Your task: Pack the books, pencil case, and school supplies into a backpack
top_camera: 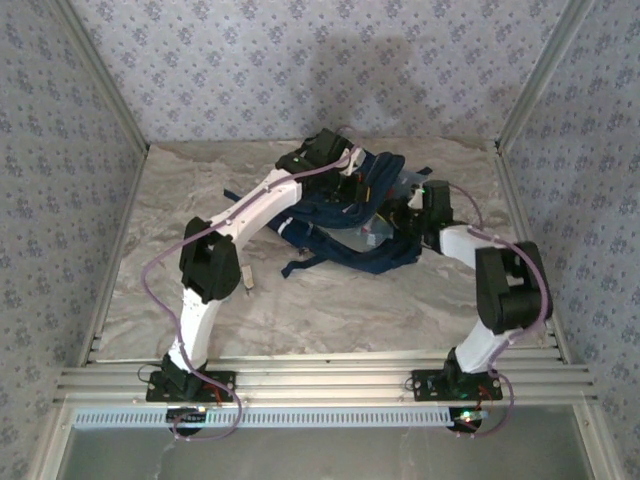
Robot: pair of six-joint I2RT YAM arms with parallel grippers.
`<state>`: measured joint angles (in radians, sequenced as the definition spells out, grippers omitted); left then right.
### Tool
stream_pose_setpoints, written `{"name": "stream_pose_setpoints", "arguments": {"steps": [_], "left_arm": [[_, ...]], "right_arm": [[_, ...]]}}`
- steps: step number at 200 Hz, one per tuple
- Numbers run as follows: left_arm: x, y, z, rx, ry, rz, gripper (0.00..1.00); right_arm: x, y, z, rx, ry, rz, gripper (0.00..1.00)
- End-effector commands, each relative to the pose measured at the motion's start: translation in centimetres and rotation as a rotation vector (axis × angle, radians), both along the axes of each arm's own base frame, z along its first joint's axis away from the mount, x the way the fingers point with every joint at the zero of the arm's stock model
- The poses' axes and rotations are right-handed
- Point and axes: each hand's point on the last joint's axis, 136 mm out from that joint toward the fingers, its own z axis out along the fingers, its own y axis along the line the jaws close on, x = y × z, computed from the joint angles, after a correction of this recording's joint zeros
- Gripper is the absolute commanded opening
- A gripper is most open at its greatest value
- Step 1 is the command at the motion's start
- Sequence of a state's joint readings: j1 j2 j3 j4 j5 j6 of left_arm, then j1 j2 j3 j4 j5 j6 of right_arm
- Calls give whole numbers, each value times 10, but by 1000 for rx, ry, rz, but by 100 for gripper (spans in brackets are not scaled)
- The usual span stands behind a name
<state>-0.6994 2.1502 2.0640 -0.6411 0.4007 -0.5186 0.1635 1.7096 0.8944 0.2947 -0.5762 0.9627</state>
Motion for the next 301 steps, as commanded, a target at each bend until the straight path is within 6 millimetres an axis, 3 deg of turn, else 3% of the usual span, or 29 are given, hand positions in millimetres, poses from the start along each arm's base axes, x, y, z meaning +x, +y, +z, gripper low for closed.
{"name": "stream_pose_setpoints", "arguments": {"steps": [1,30,71,76,80,100,128,138,165,169,183,216,247,275,301], "left_arm": [[-12,-17,88,-231,-106,-56,0],[-12,-15,95,-240,-123,-50,0],[-8,-15,97,-249,-136,-56,0],[-8,-15,97,-253,-135,-58,0],[-8,-16,97,-256,-134,-61,0],[-9,-15,99,-257,-138,-65,0],[-5,-12,97,-239,-147,-48,0],[-1,-9,94,-233,-148,-33,0],[13,-4,83,-225,-128,12,0],[15,-2,81,-225,-123,21,0],[24,3,77,-231,-110,44,0],[41,16,75,-249,-103,97,0],[48,20,84,-267,-119,111,0],[46,19,89,-284,-116,100,0],[44,19,93,-294,-111,94,0]], "right_arm": [[39,23,25,146,-94,-14,15],[61,59,16,226,-83,39,16],[66,112,-8,314,-27,100,16],[64,115,-17,309,-6,97,16],[71,119,-9,315,-27,102,16],[77,135,-19,304,-7,122,17],[74,145,-22,287,5,153,20],[71,139,-22,273,6,150,26],[56,113,-20,200,13,123,56],[49,107,-28,184,32,118,58],[35,89,-27,130,40,105,65],[3,45,-22,5,65,81,70],[-26,2,-16,-114,84,47,71],[-34,-36,0,-206,54,-24,70],[-34,-58,21,-324,5,-72,69]]}}
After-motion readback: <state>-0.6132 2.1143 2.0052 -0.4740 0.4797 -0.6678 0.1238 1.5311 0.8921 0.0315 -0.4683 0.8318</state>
